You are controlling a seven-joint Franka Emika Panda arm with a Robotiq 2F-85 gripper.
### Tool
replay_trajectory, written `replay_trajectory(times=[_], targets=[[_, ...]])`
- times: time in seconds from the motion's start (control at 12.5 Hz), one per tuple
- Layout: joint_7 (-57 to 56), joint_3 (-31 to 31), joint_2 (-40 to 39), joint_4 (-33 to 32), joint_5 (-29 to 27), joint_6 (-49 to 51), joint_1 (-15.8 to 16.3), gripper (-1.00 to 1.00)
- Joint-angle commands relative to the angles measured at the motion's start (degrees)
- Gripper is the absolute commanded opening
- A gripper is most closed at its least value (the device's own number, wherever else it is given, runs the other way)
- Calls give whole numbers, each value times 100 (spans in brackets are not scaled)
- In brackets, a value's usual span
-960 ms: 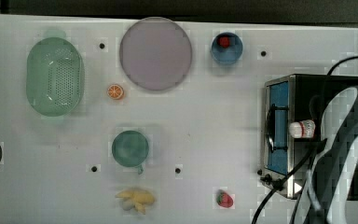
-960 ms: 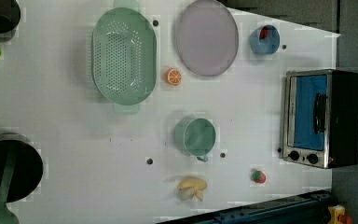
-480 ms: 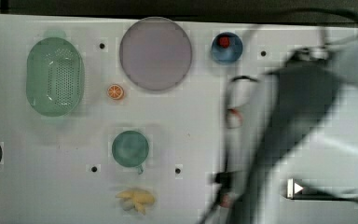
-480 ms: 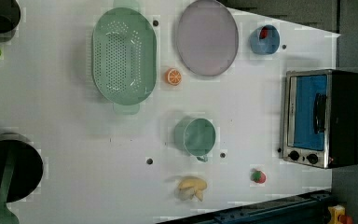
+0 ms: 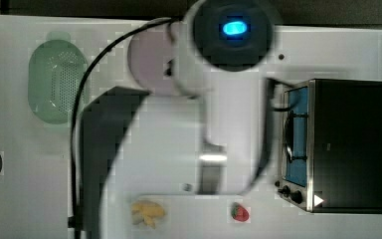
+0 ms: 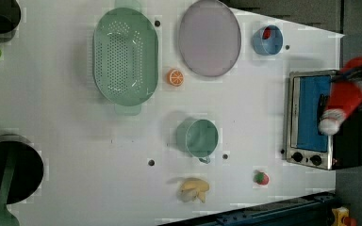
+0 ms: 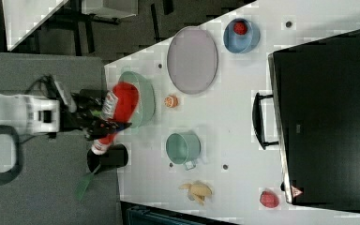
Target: Pick Ketchup from oven and place it on table.
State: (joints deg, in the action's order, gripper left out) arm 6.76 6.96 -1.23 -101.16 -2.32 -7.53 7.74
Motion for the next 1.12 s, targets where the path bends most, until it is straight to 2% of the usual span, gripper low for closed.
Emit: replay_trajectory(times=[0.08, 0.48, 0.64, 0.88, 0.96, 1.12], targets=[[296, 195, -122, -734, 65, -304, -163, 27], [295, 198, -483, -2315, 63, -2476, -166, 27], [295, 194, -855, -2597, 45, -3188, -166, 27], [296, 180, -1424, -2664, 40, -3688, -165, 27], [295, 167, -1588, -2665, 37, -3842, -165, 33], [296, 151, -1852, -2671, 27, -4151, -163, 74]])
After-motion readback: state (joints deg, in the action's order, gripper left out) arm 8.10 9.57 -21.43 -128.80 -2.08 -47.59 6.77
